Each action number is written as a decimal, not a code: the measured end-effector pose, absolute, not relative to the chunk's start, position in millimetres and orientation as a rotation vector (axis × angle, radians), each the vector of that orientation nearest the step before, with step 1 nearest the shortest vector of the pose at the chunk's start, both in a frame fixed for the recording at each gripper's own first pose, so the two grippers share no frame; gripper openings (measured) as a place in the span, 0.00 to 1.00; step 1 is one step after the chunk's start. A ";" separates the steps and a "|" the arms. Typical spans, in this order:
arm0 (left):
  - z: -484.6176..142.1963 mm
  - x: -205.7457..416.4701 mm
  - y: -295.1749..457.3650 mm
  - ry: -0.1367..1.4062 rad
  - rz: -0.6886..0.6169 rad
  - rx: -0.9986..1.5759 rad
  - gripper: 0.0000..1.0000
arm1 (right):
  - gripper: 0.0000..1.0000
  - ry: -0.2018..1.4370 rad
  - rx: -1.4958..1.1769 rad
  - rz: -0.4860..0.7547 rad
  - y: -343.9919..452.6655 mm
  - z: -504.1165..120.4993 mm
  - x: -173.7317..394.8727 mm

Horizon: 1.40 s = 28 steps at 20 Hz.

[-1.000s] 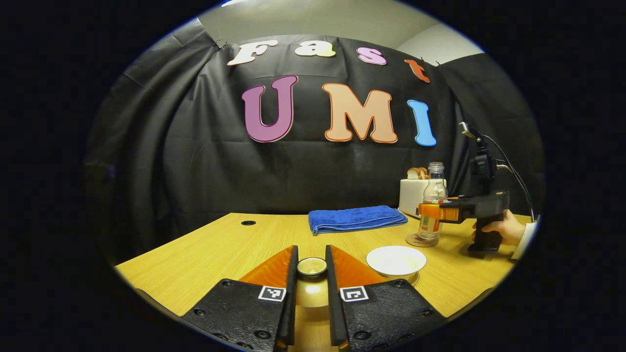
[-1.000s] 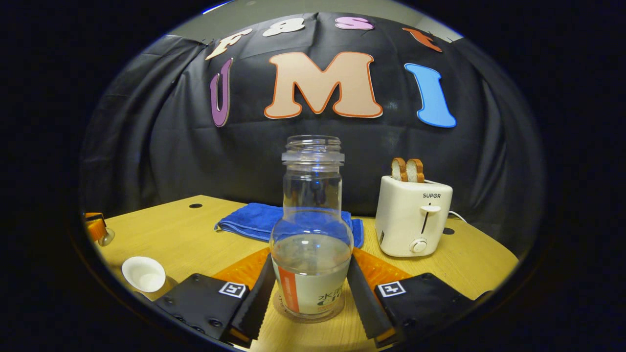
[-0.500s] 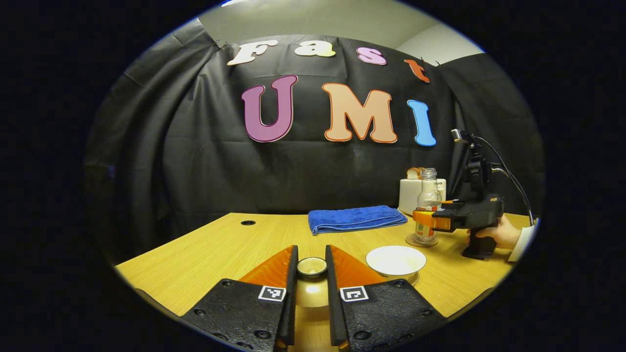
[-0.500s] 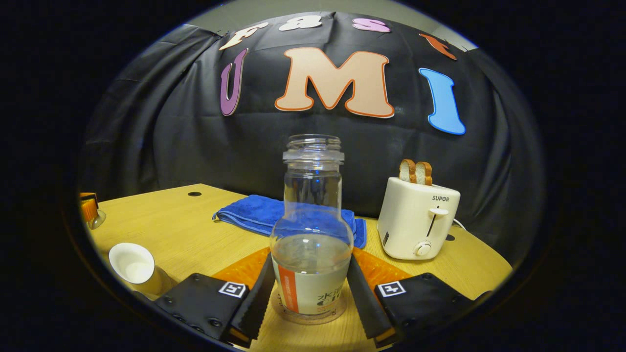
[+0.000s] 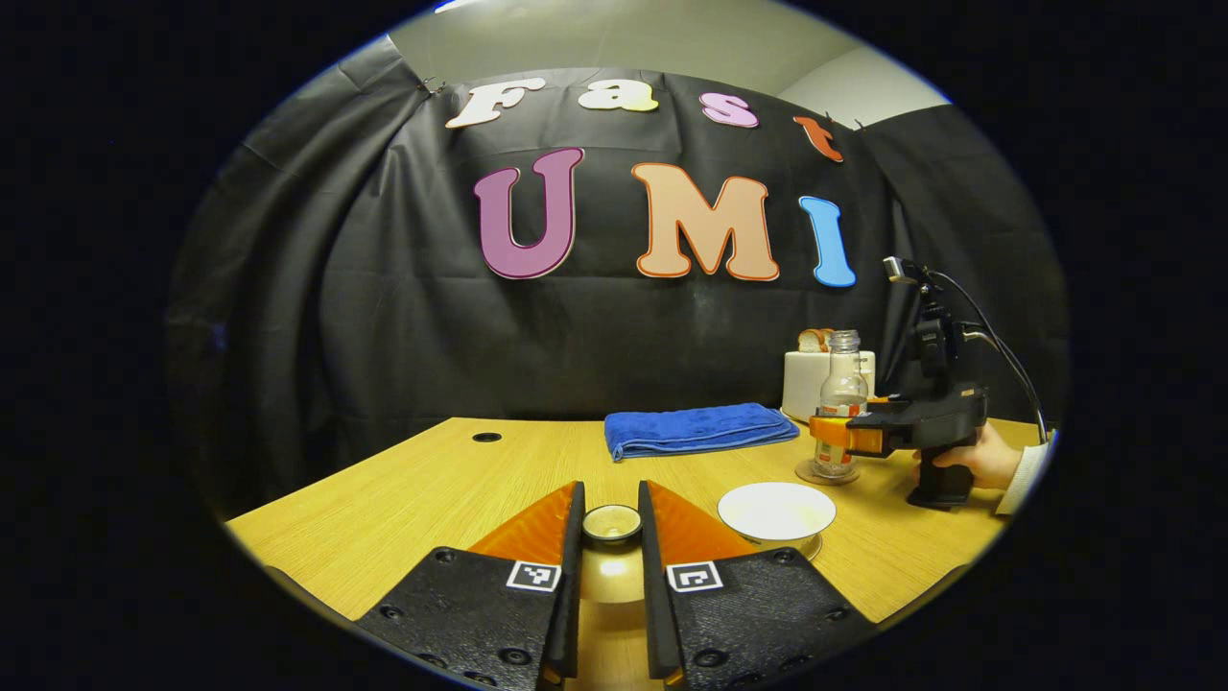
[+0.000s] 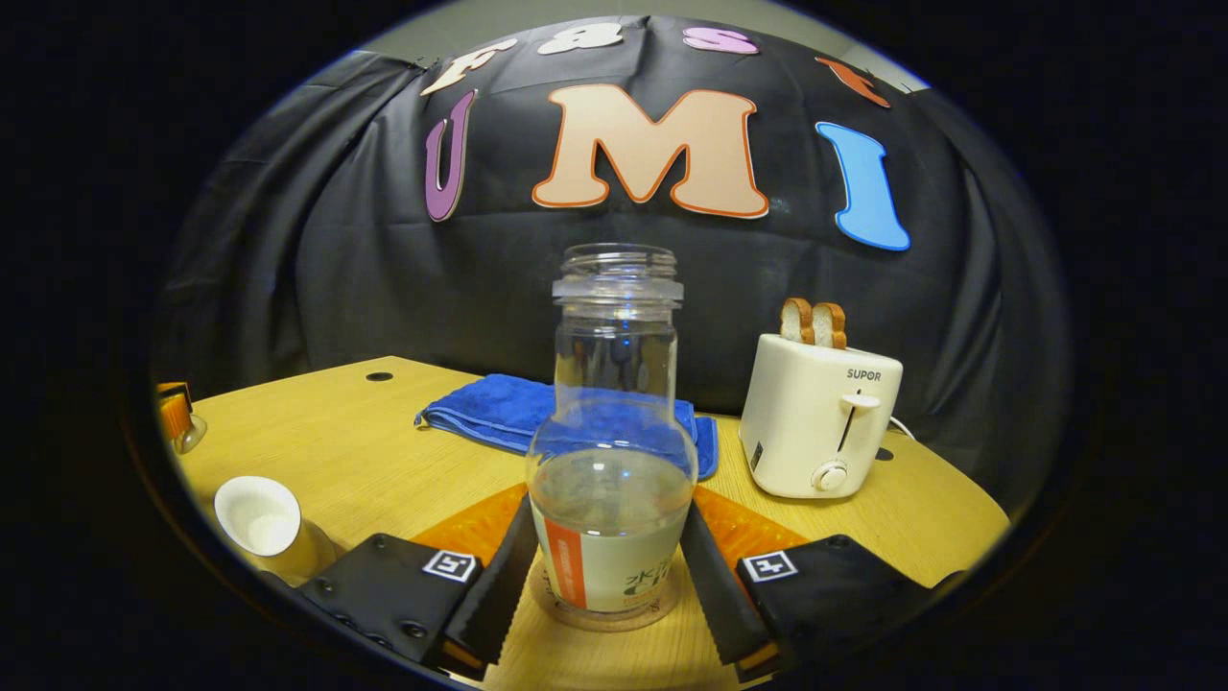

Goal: Open the teacup lid with one hand, grasp the water bottle and pour water into the teacup with the other hand; after pouring, place the water bottle on the coaster and then close the teacup lid.

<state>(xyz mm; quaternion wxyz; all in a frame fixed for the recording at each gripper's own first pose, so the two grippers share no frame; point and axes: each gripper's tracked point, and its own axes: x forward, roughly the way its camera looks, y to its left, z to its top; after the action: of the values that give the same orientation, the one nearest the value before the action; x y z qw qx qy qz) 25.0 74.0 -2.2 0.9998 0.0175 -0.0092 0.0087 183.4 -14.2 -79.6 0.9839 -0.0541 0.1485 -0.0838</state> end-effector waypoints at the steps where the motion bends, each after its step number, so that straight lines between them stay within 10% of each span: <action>1: -2.7 24.3 74.3 -0.018 0.017 0.035 0.25 | 0.82 0.295 -0.100 -0.169 -14.9 -78.3 182.4; 6: -3.3 25.0 72.1 -0.017 0.008 0.035 0.25 | 0.94 0.293 -0.077 -0.165 -16.8 -76.8 170.4; 28: -4.7 60.7 9.8 -0.009 -0.073 0.034 0.26 | 0.93 0.109 -0.014 -0.127 -25.4 -32.1 62.1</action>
<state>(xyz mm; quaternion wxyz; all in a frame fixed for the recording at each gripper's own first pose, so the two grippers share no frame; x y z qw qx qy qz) 60.7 9.8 -4.7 0.9992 0.0170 -0.0046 -0.0365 62.1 -25.4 -32.1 0.9965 -0.0072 0.0543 -0.0635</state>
